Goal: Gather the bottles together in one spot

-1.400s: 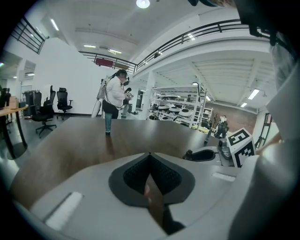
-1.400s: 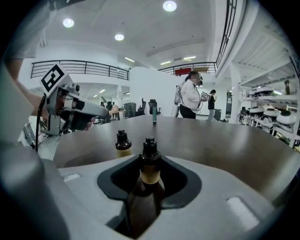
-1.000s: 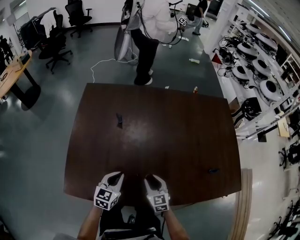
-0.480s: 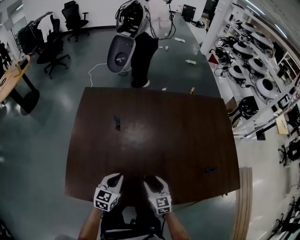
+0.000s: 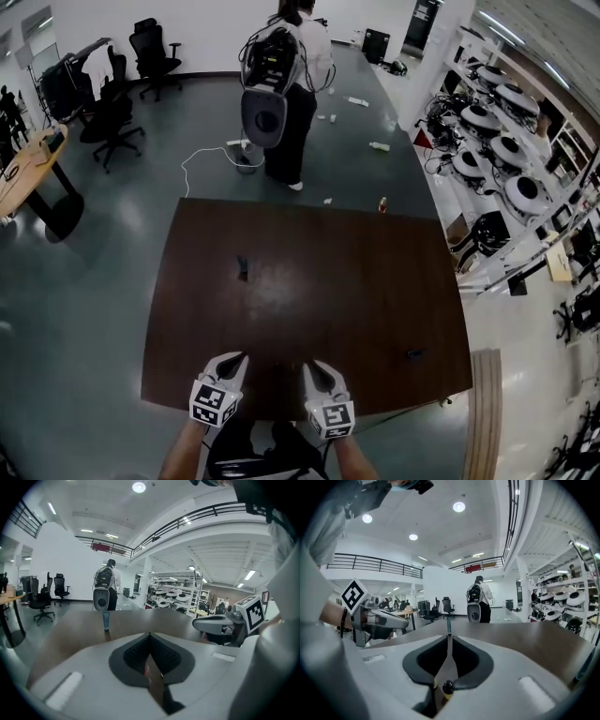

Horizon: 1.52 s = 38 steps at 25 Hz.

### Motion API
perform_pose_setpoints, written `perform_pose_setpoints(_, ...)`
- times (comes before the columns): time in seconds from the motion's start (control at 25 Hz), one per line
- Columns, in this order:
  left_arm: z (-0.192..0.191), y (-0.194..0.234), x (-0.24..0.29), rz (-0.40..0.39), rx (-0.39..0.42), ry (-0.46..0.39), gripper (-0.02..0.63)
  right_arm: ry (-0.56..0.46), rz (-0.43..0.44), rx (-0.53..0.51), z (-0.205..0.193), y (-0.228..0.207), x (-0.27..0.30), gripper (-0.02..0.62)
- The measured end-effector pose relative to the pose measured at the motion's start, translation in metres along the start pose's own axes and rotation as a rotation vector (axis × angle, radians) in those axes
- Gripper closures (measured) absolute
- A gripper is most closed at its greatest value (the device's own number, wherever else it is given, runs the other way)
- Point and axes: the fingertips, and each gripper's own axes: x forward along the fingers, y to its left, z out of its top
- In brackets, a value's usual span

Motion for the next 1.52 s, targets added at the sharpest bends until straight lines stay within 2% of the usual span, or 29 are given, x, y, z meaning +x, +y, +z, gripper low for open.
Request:
perform_pose_setpoints(0.16, 0.019, 0.012, -0.007, 0.012, 0.001, -0.032, 0.604, -0.033, -0.008, -0.011, 0.027, 0.003, 0.014, 0.577)
perform_pose_setpoints(0.4, 0.045, 0.033, -0.021, 0.022, 0.005, -0.086, 0.604, -0.026, -0.011, 0.012, 0.048, 0.022, 0.038, 0.592)
perform_pose_setpoints(0.64, 0.058, 0.059, -0.031, 0.006, 0.023, -0.111, 0.604, -0.008, -0.004, 0.071, 0.056, 0.059, 0.063, 0.594)
perform_pose_setpoints(0.88, 0.063, 0.089, -0.037, -0.017, 0.043, -0.128, 0.604, 0.016, -0.016, 0.067, 0.047, 0.094, 0.1, 0.594)
perform_pose_setpoints(1.12, 0.068, 0.119, -0.045, -0.03, 0.048, -0.149, 0.604, 0.0, -0.044, 0.075, 0.061, 0.115, 0.126, 0.594)
perform_pose_setpoints(1.36, 0.076, 0.14, -0.033, -0.032, 0.051, -0.17, 0.604, 0.0, -0.064, 0.037, 0.077, 0.11, 0.152, 0.594)
perform_pose_setpoints(1.52, 0.078, 0.154, -0.027, -0.025, -0.014, -0.188, 0.604, 0.02, -0.081, 0.029, 0.079, 0.102, 0.164, 0.594)
